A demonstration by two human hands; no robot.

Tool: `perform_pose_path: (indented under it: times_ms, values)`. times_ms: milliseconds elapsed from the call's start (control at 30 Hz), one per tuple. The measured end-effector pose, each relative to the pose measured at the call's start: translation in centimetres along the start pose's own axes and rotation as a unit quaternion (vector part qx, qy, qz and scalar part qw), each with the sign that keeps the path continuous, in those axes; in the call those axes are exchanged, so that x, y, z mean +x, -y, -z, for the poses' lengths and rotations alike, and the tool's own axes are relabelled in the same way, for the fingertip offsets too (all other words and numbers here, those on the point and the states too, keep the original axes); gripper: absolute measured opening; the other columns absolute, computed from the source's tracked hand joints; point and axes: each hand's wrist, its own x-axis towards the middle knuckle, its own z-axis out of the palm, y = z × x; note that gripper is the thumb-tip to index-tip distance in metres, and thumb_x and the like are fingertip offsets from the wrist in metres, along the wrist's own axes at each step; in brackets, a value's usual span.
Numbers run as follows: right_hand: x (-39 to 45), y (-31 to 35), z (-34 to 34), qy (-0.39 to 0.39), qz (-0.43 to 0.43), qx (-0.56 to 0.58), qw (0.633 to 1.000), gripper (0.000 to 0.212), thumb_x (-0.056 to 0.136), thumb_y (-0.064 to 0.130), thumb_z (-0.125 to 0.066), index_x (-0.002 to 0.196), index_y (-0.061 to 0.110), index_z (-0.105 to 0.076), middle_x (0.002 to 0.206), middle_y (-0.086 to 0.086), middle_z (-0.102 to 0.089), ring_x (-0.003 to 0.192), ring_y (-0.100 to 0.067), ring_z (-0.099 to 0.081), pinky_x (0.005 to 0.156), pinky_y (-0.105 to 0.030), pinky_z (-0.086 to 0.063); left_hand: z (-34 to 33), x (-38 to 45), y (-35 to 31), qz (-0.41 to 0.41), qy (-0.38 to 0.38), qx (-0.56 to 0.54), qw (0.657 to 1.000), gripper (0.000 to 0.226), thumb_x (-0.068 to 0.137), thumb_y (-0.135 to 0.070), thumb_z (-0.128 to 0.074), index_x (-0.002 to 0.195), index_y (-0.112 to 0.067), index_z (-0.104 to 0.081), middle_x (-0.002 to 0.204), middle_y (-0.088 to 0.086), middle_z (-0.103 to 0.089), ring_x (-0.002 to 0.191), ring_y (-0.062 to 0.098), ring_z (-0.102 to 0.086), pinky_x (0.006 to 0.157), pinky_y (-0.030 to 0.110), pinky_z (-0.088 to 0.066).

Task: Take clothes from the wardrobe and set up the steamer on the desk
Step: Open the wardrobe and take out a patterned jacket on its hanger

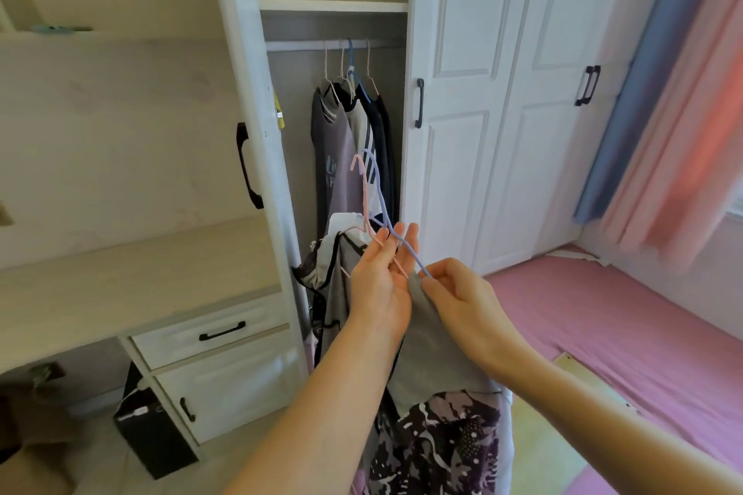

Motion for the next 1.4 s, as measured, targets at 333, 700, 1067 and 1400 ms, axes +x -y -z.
perform_pose_path:
  times_ms: [333, 700, 1067, 1400]
  values:
    - [-11.7, 1.3, -2.4, -0.005, 0.068, -0.063, 0.996, 0.01, 0.095, 0.037, -0.052, 0.094, 0.028, -0.057, 0.088, 0.01, -0.066, 0.083, -0.004, -0.06, 0.072, -0.027, -0.052, 3.5, -12.4, -1.1, -0.014, -0.024, -0.036, 0.999, 0.014, 0.1, -0.003, -0.044, 0.106, 0.001, -0.055, 0.12, 0.017, -0.06, 0.115, 0.026, -0.062, 0.105, 0.036, -0.044]
    - [-18.2, 3.2, -2.7, 0.042, 0.162, -0.123, 0.978, 0.023, 0.095, 0.043, -0.049, 0.097, 0.022, -0.057, 0.087, 0.007, -0.066, 0.081, -0.008, -0.06, 0.069, -0.024, -0.048, 5.8, -21.9, -3.9, -0.058, -0.035, 0.063, 0.996, 0.028, 0.102, -0.005, -0.039, 0.125, 0.0, -0.053, 0.12, 0.011, -0.063, 0.117, 0.021, -0.059, 0.1, 0.032, -0.044]
    - [-16.4, 5.5, -4.4, 0.085, 0.318, -0.288, 0.899, 0.043, 0.092, 0.058, -0.034, 0.101, 0.022, -0.055, 0.085, -0.001, -0.061, 0.074, -0.021, -0.058, 0.066, -0.039, -0.051, 7.8, -25.3, -5.7, -0.23, -0.104, 0.355, 0.9, 0.034, 0.096, -0.018, -0.048, 0.085, -0.036, -0.074, 0.117, -0.004, -0.068, 0.118, 0.018, -0.058, 0.107, 0.039, -0.042]
    - [-14.9, 9.1, -10.5, 0.177, 0.343, -0.178, 0.905, 0.026, 0.099, 0.039, -0.041, 0.083, 0.019, -0.038, 0.07, 0.009, -0.045, 0.061, -0.015, -0.048, 0.052, -0.035, -0.038, 9.9, -27.8, -9.8, -0.365, -0.145, 0.527, 0.753, 0.035, 0.099, -0.006, -0.043, 0.09, -0.036, -0.059, 0.092, -0.026, -0.054, 0.089, -0.024, -0.048, 0.079, 0.001, -0.035]
